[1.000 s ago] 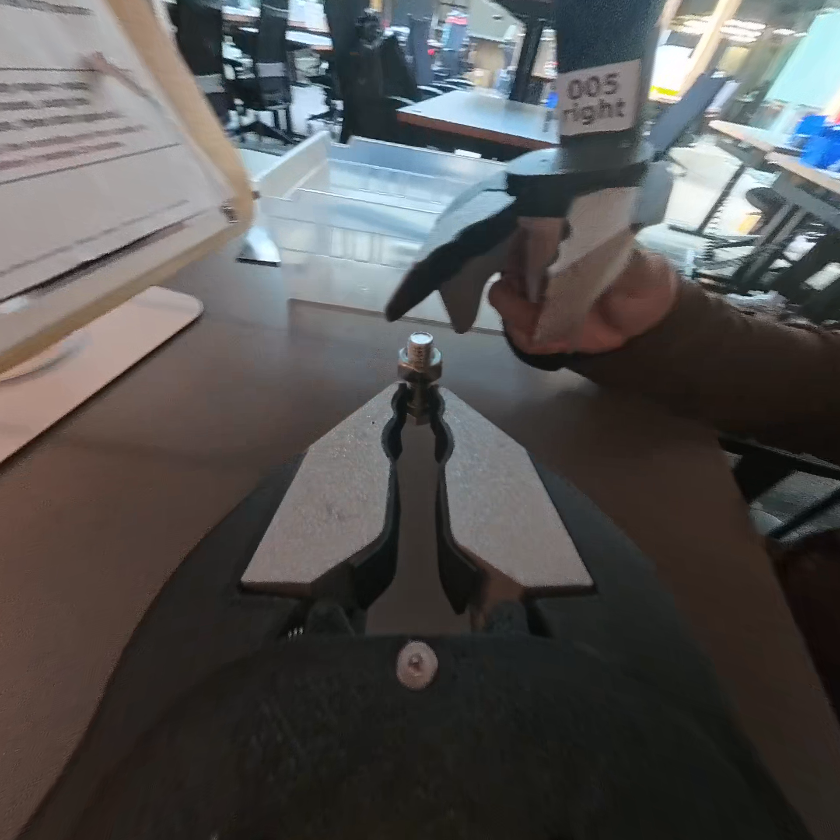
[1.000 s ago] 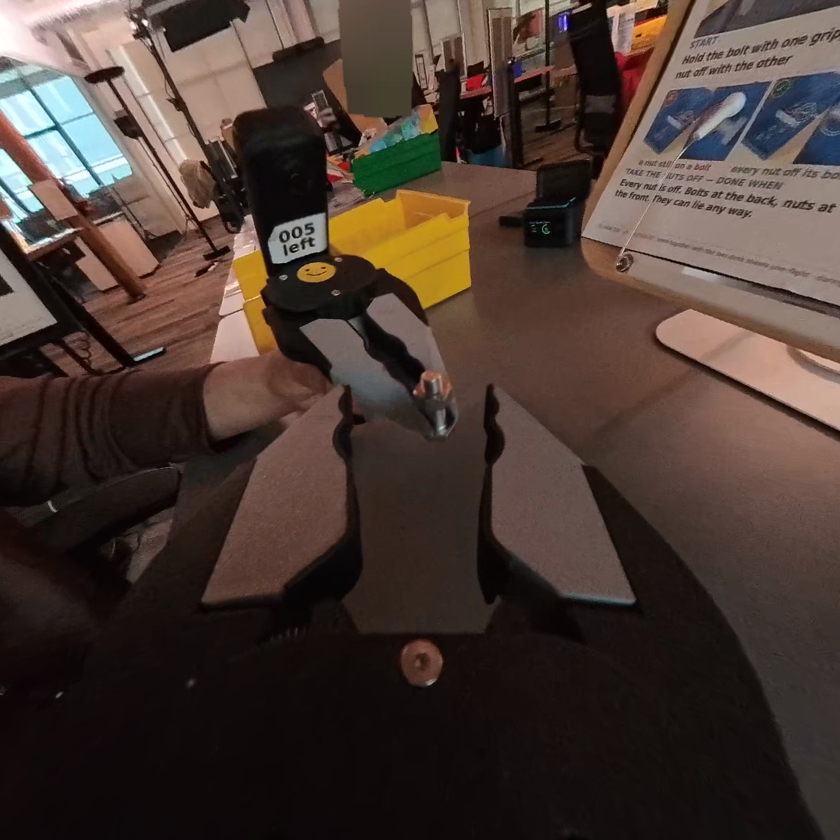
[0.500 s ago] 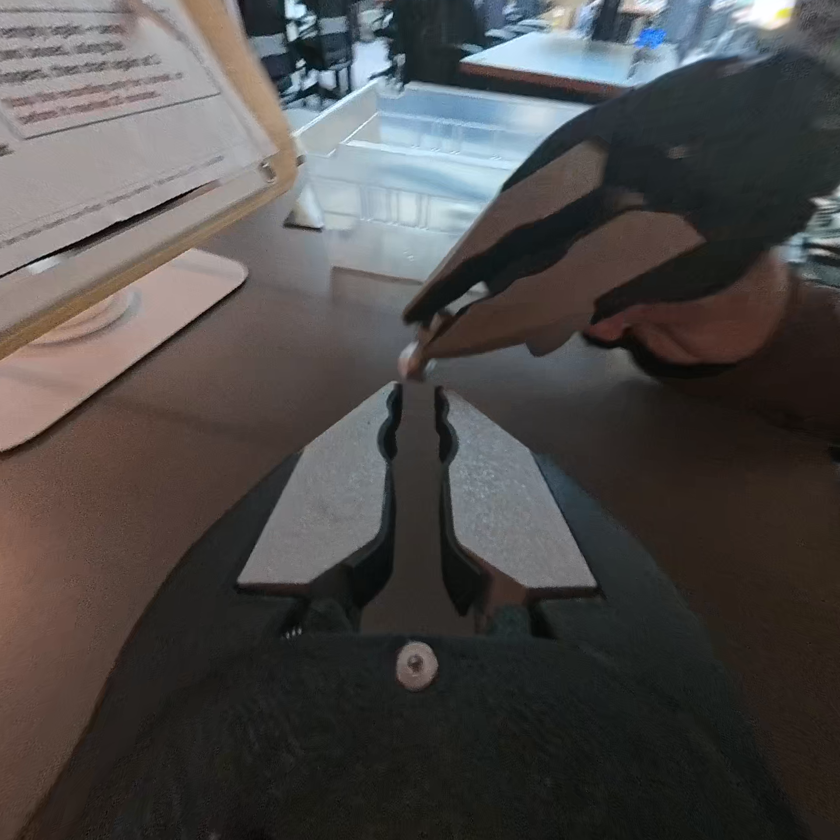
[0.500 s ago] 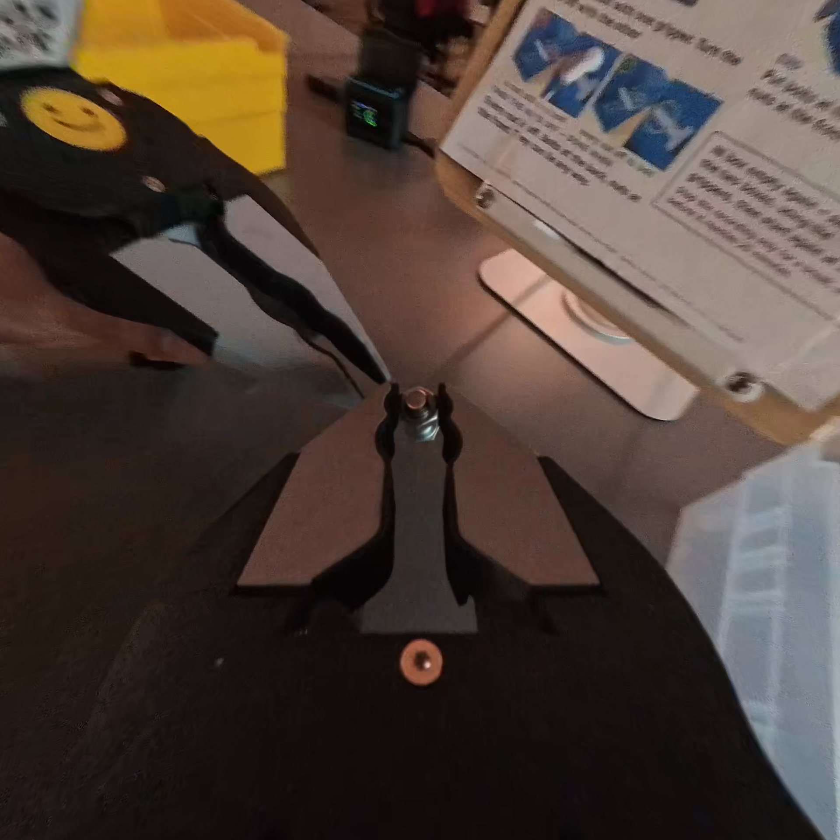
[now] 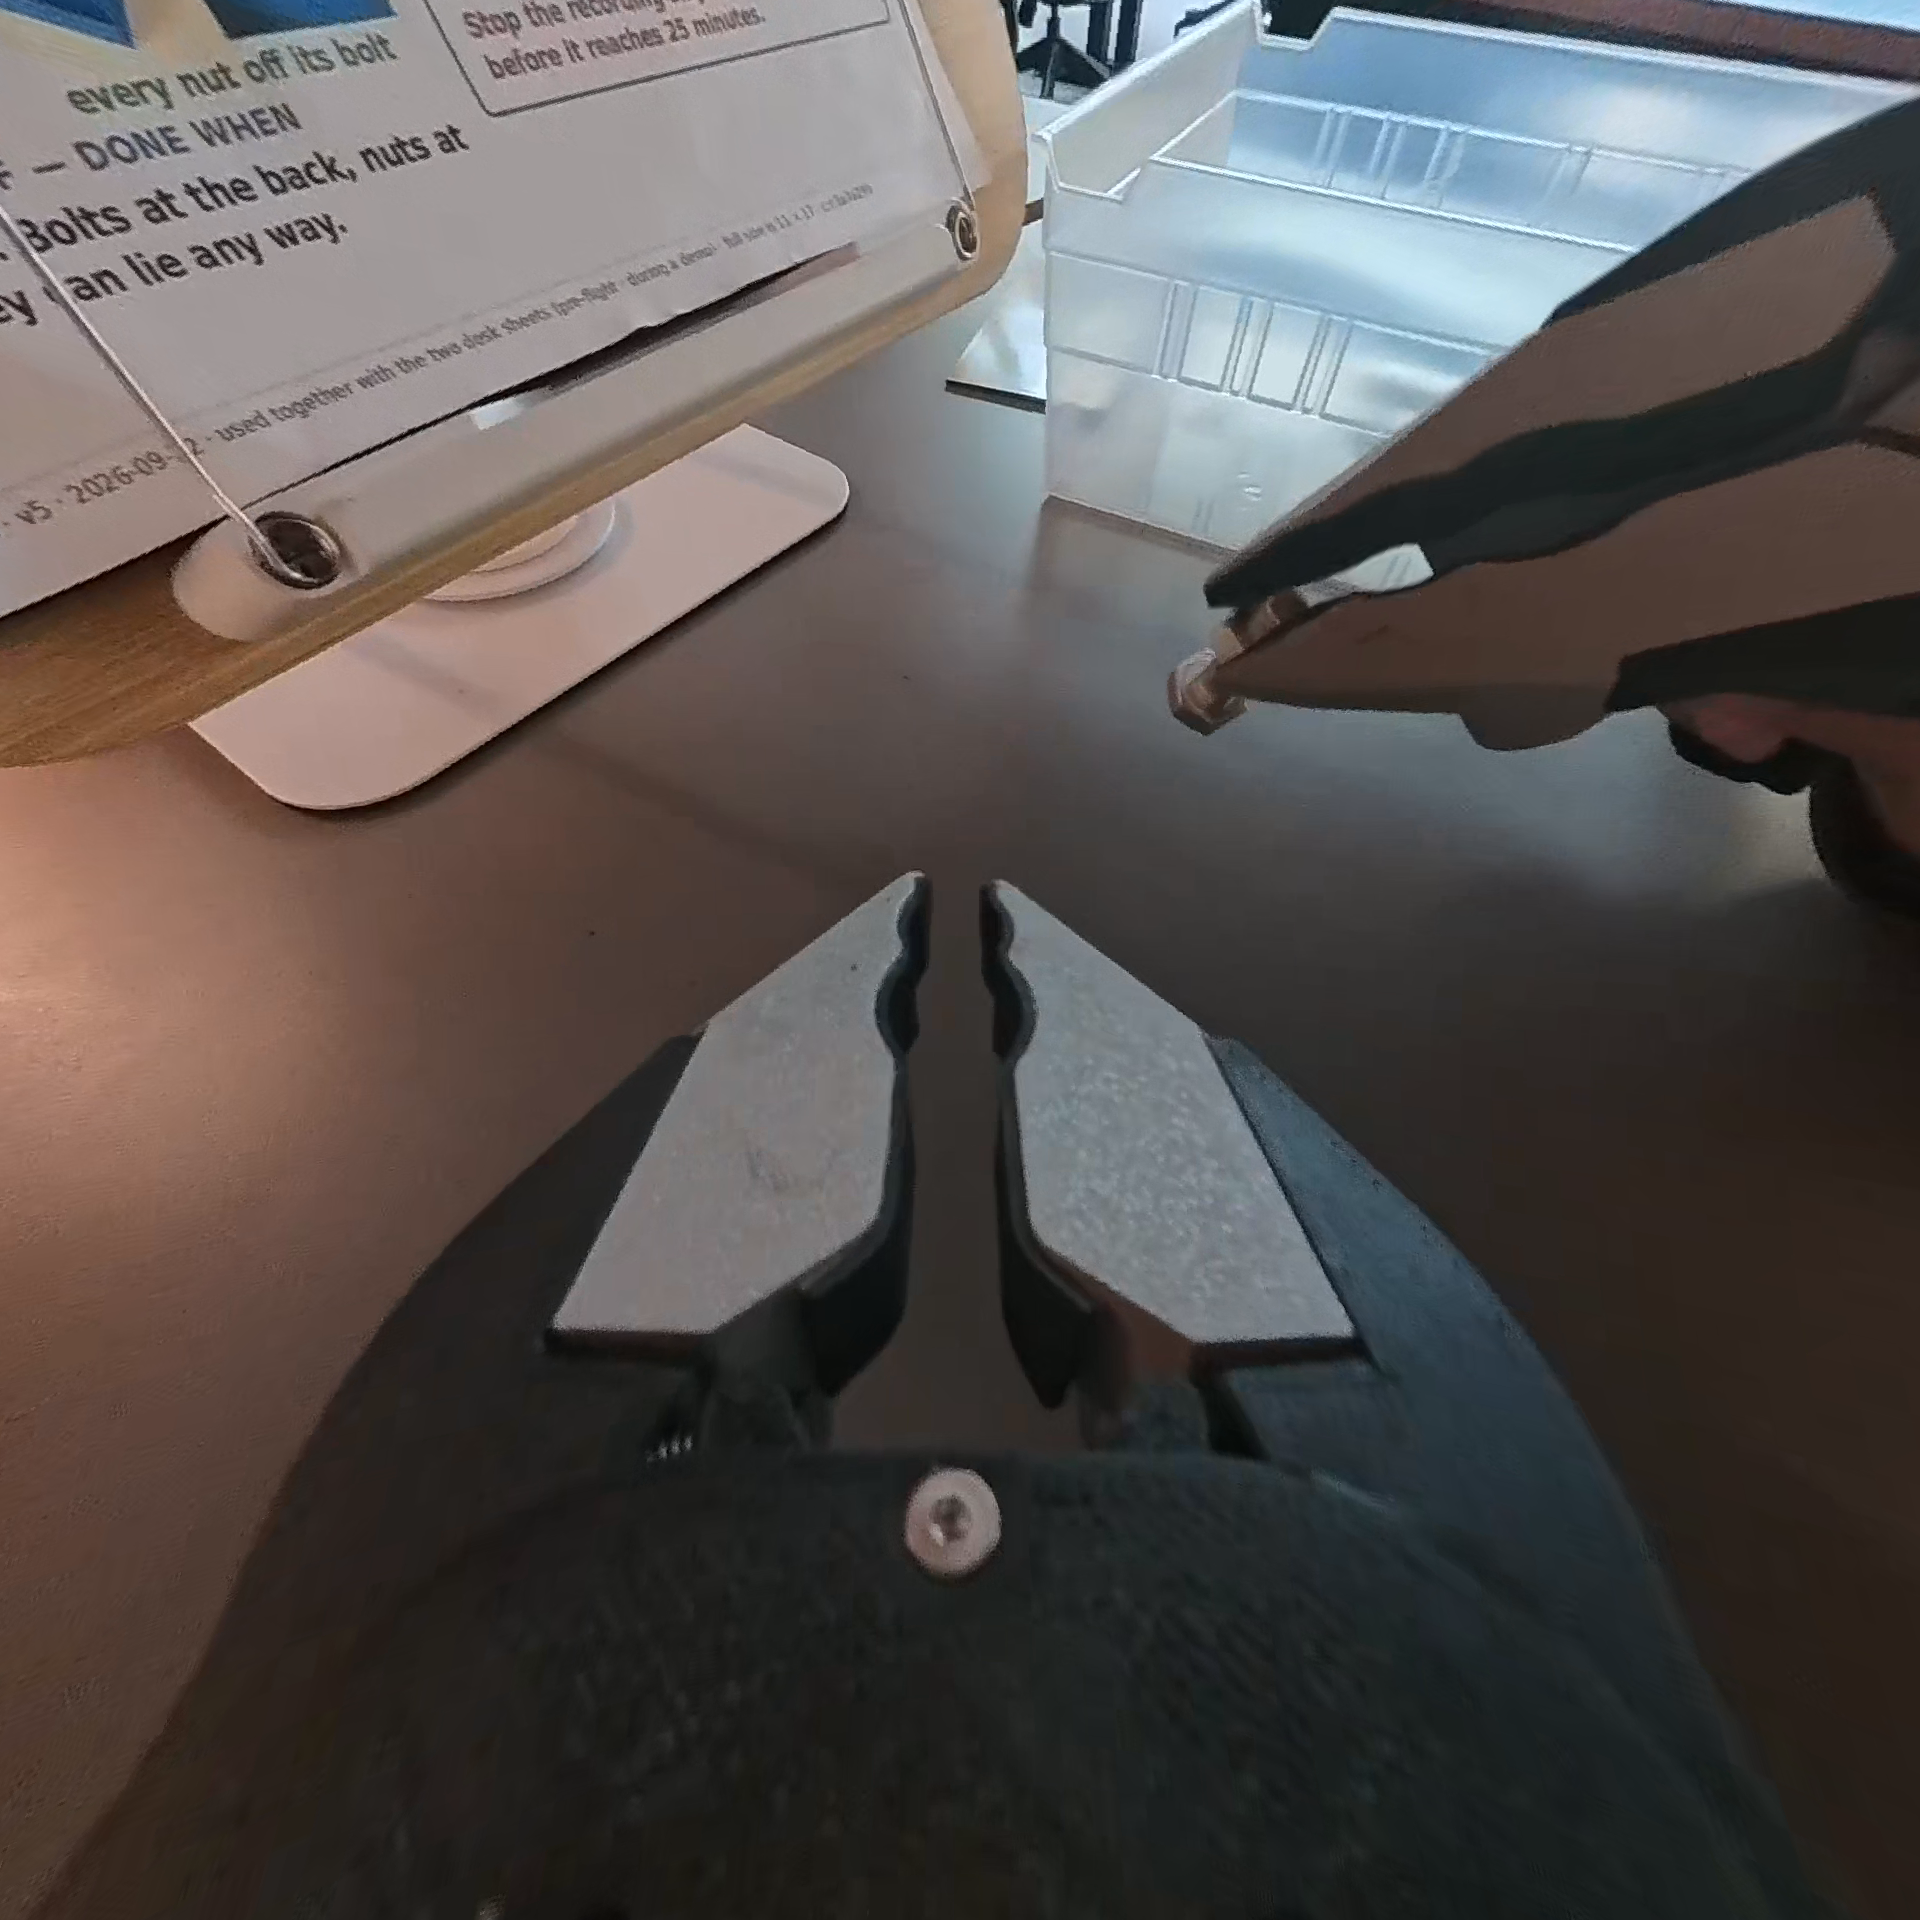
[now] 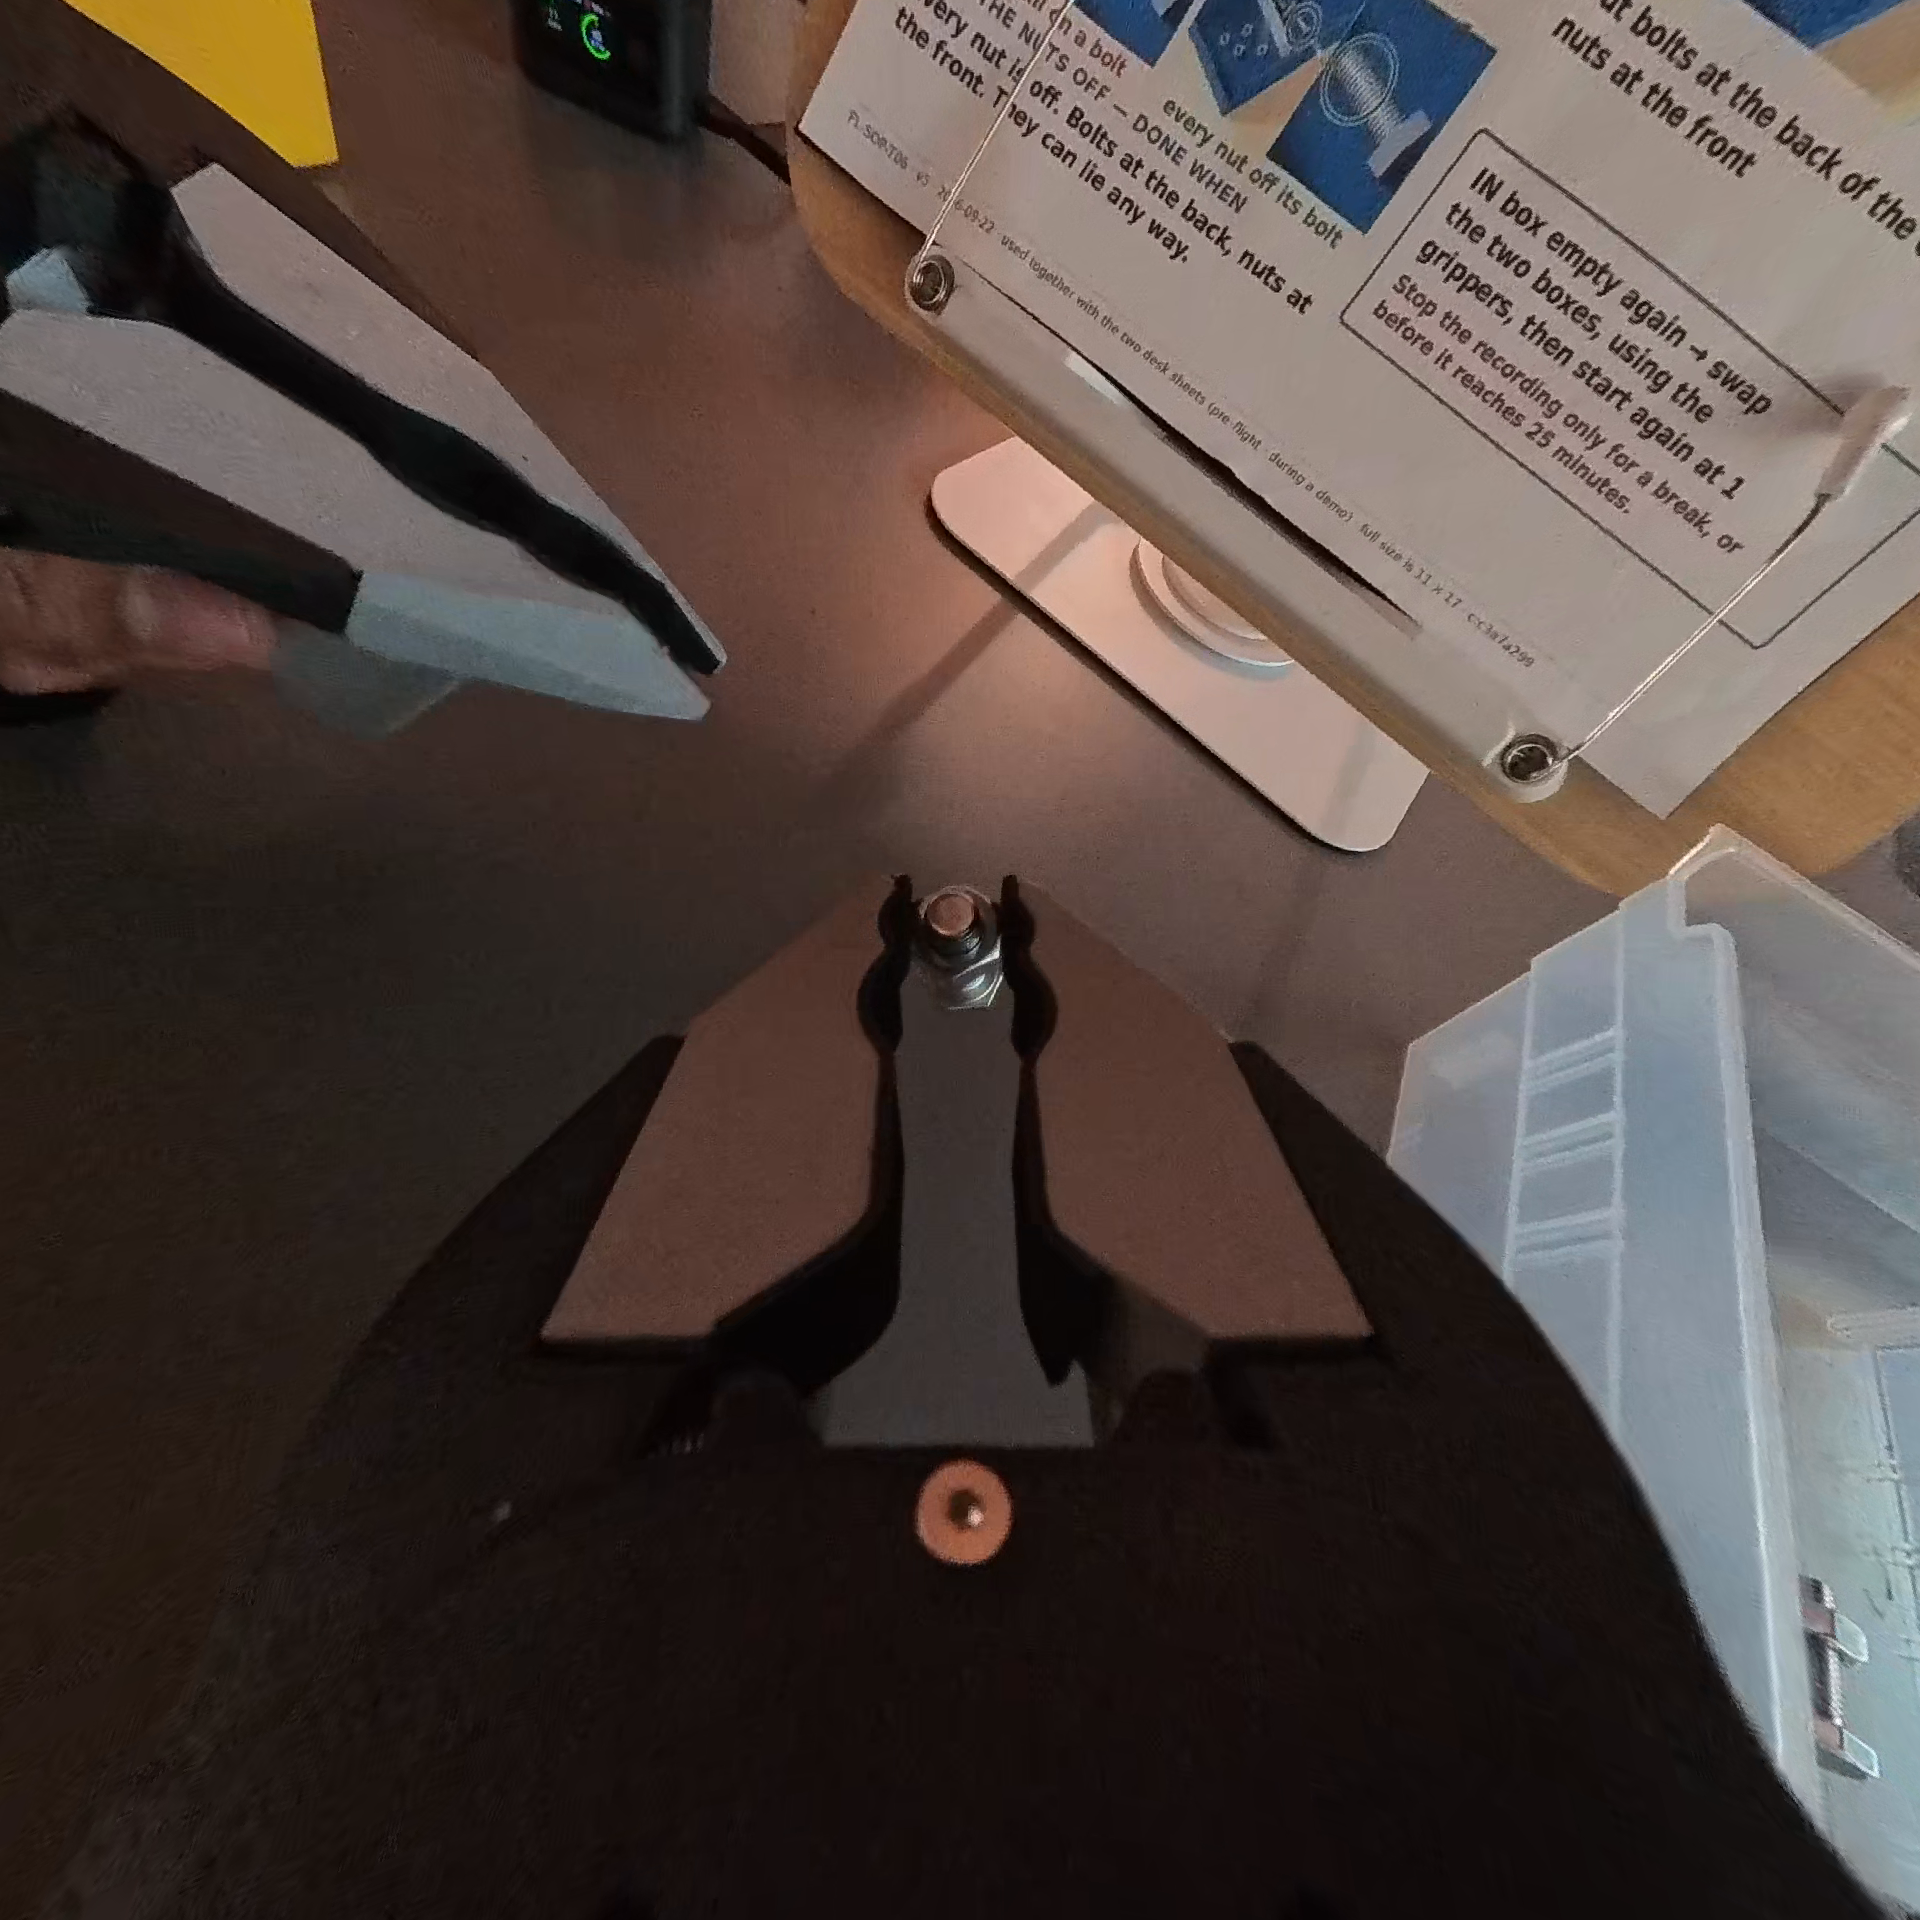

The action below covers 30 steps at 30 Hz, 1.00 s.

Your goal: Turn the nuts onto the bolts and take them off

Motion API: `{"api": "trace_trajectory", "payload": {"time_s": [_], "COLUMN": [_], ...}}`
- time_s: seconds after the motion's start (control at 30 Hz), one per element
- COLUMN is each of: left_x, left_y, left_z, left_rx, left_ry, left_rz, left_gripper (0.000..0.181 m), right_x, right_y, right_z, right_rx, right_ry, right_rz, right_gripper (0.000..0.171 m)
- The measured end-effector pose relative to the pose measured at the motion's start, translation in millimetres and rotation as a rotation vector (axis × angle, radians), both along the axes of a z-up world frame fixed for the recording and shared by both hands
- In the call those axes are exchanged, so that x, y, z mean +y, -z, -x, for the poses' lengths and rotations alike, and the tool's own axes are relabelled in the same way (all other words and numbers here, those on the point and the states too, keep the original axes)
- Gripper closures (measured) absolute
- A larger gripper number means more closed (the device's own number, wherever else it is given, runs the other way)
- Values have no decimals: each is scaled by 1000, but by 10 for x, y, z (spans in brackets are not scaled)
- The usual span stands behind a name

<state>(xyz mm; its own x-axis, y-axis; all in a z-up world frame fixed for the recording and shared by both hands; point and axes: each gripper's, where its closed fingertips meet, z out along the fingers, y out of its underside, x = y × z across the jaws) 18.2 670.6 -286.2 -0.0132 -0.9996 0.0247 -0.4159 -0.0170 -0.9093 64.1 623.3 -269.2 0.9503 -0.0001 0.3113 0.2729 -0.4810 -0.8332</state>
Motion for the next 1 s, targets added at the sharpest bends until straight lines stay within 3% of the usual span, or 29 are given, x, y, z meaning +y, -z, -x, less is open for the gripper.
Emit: {"api": "trace_trajectory", "payload": {"time_s": [0.3,0.5,0.8,0.9,1.0], "left_x": [143,302,346,336,320], "left_y": [-29,40,16,19,7], "left_z": [31,74,94,92,97], "left_rx": [-6,38,38,29,24], "left_ry": [-83,-136,-166,-157,-142], "left_rz": [-76,-124,-145,-99,-57], "left_gripper": [181,181,181,181,181], "right_x": [18,17,-288,-579,-917], "right_y": [83,-64,-1170,-1503,-1592], "right_z": [35,207,548,180,-458], "right_rx": [14,41,-6,-57,-91], "right_ry": [-13,-82,-156,1,192], "right_rz": [33,-30,-234,-255,-211], "right_gripper": [158,158,158,158,158]}}
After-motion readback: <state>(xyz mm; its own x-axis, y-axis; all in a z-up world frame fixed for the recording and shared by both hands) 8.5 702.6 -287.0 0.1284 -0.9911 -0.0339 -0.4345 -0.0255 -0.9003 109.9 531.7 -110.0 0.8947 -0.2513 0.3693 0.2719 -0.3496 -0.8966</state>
